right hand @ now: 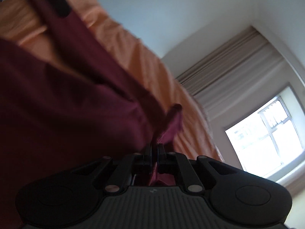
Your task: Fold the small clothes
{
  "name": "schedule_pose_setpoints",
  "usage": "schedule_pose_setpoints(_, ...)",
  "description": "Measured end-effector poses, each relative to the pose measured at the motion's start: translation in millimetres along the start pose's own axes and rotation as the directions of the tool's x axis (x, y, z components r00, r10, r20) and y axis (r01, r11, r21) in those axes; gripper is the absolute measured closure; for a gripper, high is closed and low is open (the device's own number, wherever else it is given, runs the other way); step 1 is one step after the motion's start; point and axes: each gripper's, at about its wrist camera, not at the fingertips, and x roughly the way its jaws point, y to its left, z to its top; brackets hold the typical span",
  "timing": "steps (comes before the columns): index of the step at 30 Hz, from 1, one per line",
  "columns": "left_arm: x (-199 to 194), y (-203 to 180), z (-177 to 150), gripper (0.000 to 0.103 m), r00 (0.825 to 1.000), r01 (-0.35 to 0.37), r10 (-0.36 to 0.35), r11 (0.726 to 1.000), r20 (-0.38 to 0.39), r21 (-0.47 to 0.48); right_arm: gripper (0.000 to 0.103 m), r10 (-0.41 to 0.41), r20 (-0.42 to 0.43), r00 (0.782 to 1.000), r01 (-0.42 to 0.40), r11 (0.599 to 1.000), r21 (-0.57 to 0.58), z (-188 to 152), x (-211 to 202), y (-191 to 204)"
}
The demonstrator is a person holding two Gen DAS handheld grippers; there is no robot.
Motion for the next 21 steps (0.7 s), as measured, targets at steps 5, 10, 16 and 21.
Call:
schedule_pose_setpoints(5,1.8,8.4,-12.9,0.001,1.0,0.01,-0.01,1.0,-0.03,-0.01,0.083,0.075,-0.011,0.997,-0.075,0.997,0.005,-3.0,3.8,27.2)
schedule_pose_setpoints(10,8.6,-0.3,-23.5,0.001,0.997,0.056,-0.057,0.998,-0.055,-0.017,0.029,0.118,-0.001,0.993,-0.117,0.985,0.125,-20.3,-13.8,9.3)
schedule_pose_setpoints(16,21.9,-32.7,-25.1,0.001,0.99,0.135,-0.136,0.991,-0.047,-0.019,0.001,0.114,0.038,0.993,-0.12,0.921,0.37,-65.0,-50.5,-18.4)
schedule_pose_setpoints(21,45.7,-77.0,-23.4,0.0,0.987,0.16,-0.16,0.987,-0.02,0.001,0.0,0.028,0.037,0.999,-0.044,0.807,0.588,-111.6,-83.7,-42.3)
